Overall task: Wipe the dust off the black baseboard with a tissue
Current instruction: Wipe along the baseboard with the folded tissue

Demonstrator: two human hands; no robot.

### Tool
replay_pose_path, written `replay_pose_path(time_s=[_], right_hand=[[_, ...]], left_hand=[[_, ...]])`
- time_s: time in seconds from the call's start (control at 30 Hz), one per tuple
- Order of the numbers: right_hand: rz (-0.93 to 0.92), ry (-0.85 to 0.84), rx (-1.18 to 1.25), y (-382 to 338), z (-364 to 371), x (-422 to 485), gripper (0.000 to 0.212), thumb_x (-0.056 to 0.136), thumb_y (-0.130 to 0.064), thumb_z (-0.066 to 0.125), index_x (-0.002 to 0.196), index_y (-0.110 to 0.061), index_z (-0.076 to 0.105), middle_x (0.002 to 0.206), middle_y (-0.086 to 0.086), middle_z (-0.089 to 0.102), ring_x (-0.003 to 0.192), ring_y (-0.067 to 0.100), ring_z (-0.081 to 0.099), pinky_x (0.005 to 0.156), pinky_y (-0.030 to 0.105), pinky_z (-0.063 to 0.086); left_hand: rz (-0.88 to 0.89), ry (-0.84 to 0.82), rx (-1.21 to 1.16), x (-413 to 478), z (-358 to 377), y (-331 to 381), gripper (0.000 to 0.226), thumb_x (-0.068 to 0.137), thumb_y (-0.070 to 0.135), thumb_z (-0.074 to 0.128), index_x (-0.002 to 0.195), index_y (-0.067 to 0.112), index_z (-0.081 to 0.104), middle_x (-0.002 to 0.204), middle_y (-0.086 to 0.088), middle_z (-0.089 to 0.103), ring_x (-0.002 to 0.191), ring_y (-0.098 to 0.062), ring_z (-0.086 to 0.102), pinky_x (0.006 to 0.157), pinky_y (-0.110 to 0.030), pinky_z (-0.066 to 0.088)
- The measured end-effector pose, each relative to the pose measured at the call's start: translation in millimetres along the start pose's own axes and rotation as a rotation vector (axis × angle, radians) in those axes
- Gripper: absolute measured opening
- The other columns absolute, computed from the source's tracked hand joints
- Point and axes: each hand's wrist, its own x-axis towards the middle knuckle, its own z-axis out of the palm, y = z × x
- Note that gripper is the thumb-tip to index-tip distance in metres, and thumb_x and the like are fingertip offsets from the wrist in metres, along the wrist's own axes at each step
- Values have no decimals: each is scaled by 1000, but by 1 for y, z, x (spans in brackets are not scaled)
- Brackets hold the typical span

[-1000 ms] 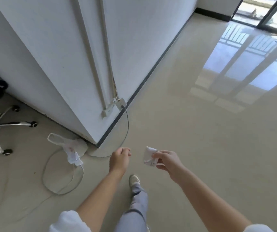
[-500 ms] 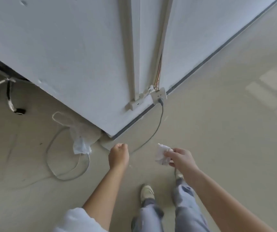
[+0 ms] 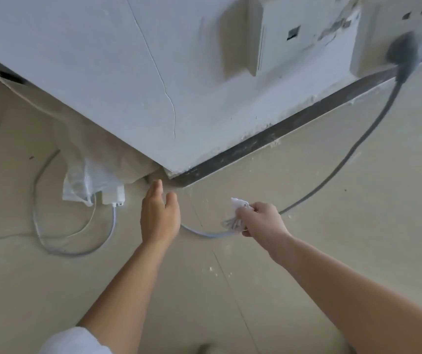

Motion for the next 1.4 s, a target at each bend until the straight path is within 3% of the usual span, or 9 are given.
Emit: replay_pose_path(time_s=[0.17, 0.33, 0.53, 0.67, 0.83, 0.97, 1.13, 1.3, 1.4], right_hand=[[42, -141, 325, 6, 67, 67, 22, 89, -14, 49, 80, 1, 62, 79, 14, 65, 71, 25, 67, 80, 35, 59], [72, -220, 520, 11, 117, 109, 18, 84, -9, 49, 79, 1, 63, 77, 15, 64, 69, 22, 64, 87, 37, 56], [169, -305, 850, -5, 127, 121, 21, 86, -1, 55, 101, 11, 63, 98, 27, 69, 90, 34, 70, 73, 33, 60], [171, -290, 927, -16, 100, 127, 27, 85, 2, 56, 110, 14, 59, 99, 30, 68, 75, 31, 71, 65, 32, 61], [72, -171, 1275, -3, 31, 130, 25, 88, -2, 50, 110, 6, 59, 99, 23, 70, 84, 29, 72, 74, 32, 60], [122, -219, 964, 14, 41, 112, 19, 87, -4, 49, 99, 0, 63, 87, 18, 69, 74, 26, 70, 63, 27, 60], [210, -398, 684, 21, 119, 111, 33, 85, -4, 60, 116, 5, 55, 103, 25, 67, 78, 29, 66, 67, 32, 59], [214, -311, 879, 8, 138, 140, 34, 84, -2, 54, 118, 0, 59, 109, 23, 68, 90, 30, 69, 55, 25, 56], [159, -257, 925, 4, 115, 153, 35, 81, 6, 51, 115, 4, 61, 109, 27, 67, 85, 30, 69, 52, 25, 56]], left_hand=[[339, 10, 180, 27, 25, -31, 54, 102, 22, 34, 153, 11, 21, 159, 3, 18, 145, -6, 12, 111, -14, 9], [477, 34, 267, 35, 31, -50, 63, 94, 36, 26, 153, 16, 17, 156, 16, 9, 134, 13, 3, 106, -3, 1], [481, 21, 420, 40, 16, -43, 69, 84, 28, 19, 151, 14, 27, 158, 7, 20, 145, -5, 13, 114, -13, 7], [462, 13, 455, 42, 10, -37, 70, 82, 27, 16, 149, 15, 33, 156, 7, 27, 144, -5, 16, 109, -8, 3], [428, 45, 399, 45, 10, -32, 69, 81, 28, 17, 143, 17, 44, 150, 10, 37, 140, 0, 24, 104, -4, 6], [431, -26, 462, 43, 3, -32, 59, 91, 24, 19, 148, 22, 37, 154, 14, 29, 141, 2, 15, 102, -4, 3], [408, -78, 472, 41, 1, -28, 52, 100, 17, 22, 151, 22, 28, 157, 14, 21, 143, 1, 8, 108, -10, 5], [415, -107, 473, 41, 1, -29, 53, 101, 12, 22, 152, 20, 24, 158, 12, 16, 144, -1, 7, 110, -11, 3], [419, -100, 459, 41, 2, -31, 53, 100, 12, 23, 152, 21, 24, 158, 13, 16, 143, -2, 9, 110, -11, 3]])
